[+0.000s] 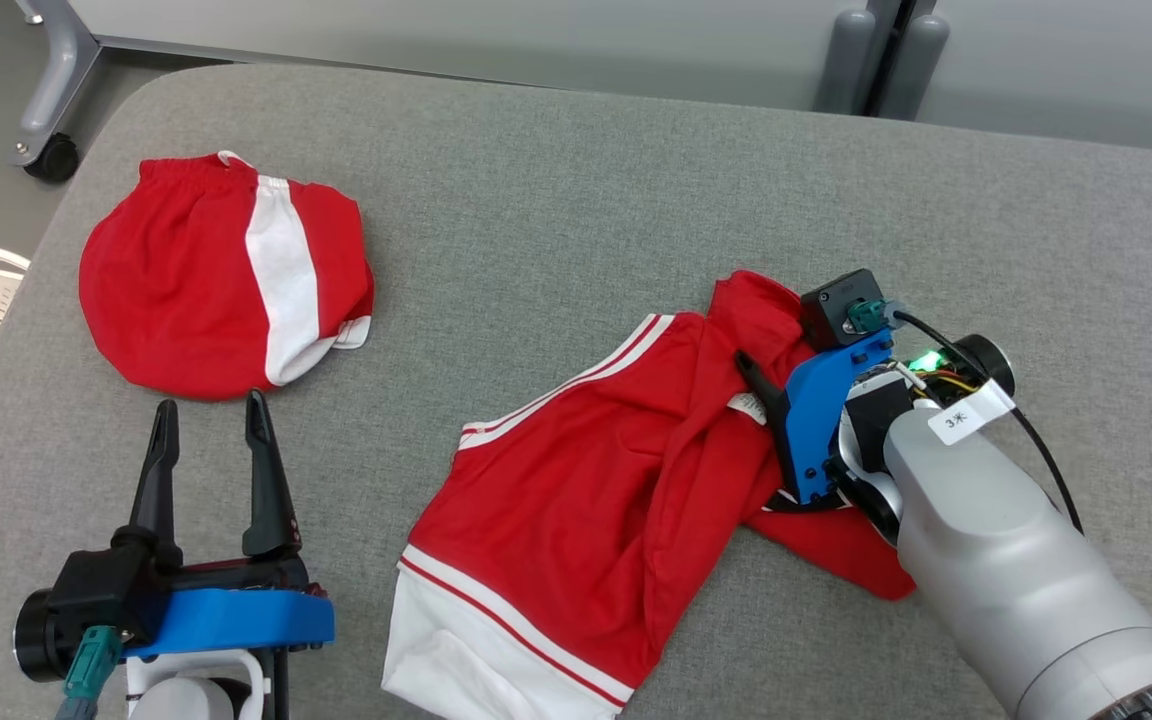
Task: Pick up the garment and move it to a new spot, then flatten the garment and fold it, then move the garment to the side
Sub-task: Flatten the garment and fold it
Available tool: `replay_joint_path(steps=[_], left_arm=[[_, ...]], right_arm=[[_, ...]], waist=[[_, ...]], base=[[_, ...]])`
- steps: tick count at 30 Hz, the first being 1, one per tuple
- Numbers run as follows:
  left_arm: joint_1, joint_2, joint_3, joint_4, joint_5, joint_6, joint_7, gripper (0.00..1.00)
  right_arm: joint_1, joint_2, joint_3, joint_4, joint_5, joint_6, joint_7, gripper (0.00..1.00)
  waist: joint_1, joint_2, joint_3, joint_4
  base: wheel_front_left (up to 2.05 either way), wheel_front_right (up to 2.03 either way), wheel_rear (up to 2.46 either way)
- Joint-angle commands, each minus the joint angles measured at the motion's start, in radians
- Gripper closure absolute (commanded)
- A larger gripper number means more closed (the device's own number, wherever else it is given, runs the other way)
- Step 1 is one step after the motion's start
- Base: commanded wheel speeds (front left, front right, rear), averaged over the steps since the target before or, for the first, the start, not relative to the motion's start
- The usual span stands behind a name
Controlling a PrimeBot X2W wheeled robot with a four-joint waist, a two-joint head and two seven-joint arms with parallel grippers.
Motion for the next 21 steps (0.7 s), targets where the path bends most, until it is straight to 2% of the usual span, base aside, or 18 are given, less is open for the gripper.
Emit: replay_joint_path(steps=[1, 3, 4, 5, 8, 16, 21], left_arm=[[-0.015, -0.001, -0.007, 0.002, -0.006, 0.004, -0.003, 0.00], [-0.018, -0.001, -0.011, 0.003, -0.011, 0.006, -0.003, 0.00], [-0.020, -0.001, -0.014, 0.004, -0.011, 0.007, -0.003, 0.00], [-0.022, -0.001, -0.016, 0.004, -0.012, 0.008, -0.003, 0.00], [-0.022, -0.001, -0.018, 0.005, -0.016, 0.011, -0.003, 0.00], [-0.015, -0.001, -0.014, 0.012, -0.018, 0.016, -0.003, 0.00], [-0.002, -0.001, -0.002, 0.010, -0.012, 0.014, -0.003, 0.00]], right_arm=[[-0.018, 0.006, 0.015, 0.014, 0.026, 0.000, 0.019, 0.00], [-0.026, 0.010, 0.041, 0.013, 0.043, 0.000, 0.019, 0.00], [-0.030, 0.009, 0.048, 0.011, 0.055, 0.000, 0.010, 0.27], [-0.031, 0.009, 0.060, 0.012, 0.063, 0.000, 0.006, 1.00], [-0.043, 0.003, 0.077, 0.008, 0.076, 0.000, -0.022, 1.00], [-0.101, -0.003, 0.105, 0.018, 0.073, 0.000, -0.204, 1.00], [-0.126, 0.006, 0.103, 0.000, 0.081, 0.000, -0.251, 1.00]], waist=[[-0.0001, 0.0000, 0.002, 0.003], [-0.0001, 0.0000, 0.005, 0.006], [-0.0001, 0.0000, 0.005, 0.008], [-0.0001, 0.0000, 0.006, 0.009], [-0.0001, 0.0000, 0.006, 0.010], [-0.0001, 0.0000, -0.012, 0.005], [-0.0001, 0.0000, -0.035, -0.012]], base=[[0.00, 0.00, 0.00], [0.00, 0.00, 0.00], [0.00, 0.00, 0.00], [0.00, 0.00, 0.00], [0.00, 0.00, 0.00], [0.00, 0.00, 0.00], [0.00, 0.00, 0.00]])
